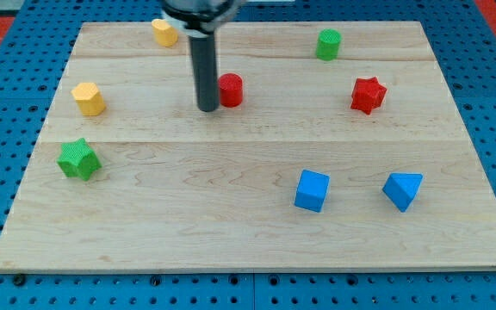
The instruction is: Move the red circle to the center of the board
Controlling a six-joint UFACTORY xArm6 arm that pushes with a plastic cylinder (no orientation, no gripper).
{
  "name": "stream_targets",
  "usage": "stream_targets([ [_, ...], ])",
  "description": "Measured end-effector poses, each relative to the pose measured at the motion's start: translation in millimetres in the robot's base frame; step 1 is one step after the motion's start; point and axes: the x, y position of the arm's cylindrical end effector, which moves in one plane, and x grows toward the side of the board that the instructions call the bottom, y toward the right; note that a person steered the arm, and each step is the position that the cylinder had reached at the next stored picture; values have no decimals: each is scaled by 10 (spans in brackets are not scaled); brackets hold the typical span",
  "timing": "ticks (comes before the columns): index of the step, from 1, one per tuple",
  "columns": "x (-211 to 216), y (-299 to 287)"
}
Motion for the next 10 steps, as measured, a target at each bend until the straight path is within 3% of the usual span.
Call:
stream_targets([
  [2,-390,-78],
  [3,-784,-93],
  [4,-832,108],
  [5,-278,338],
  [6,-349,356],
  [7,-697,-136],
  [9,-647,2213],
  [10,-556,2433],
])
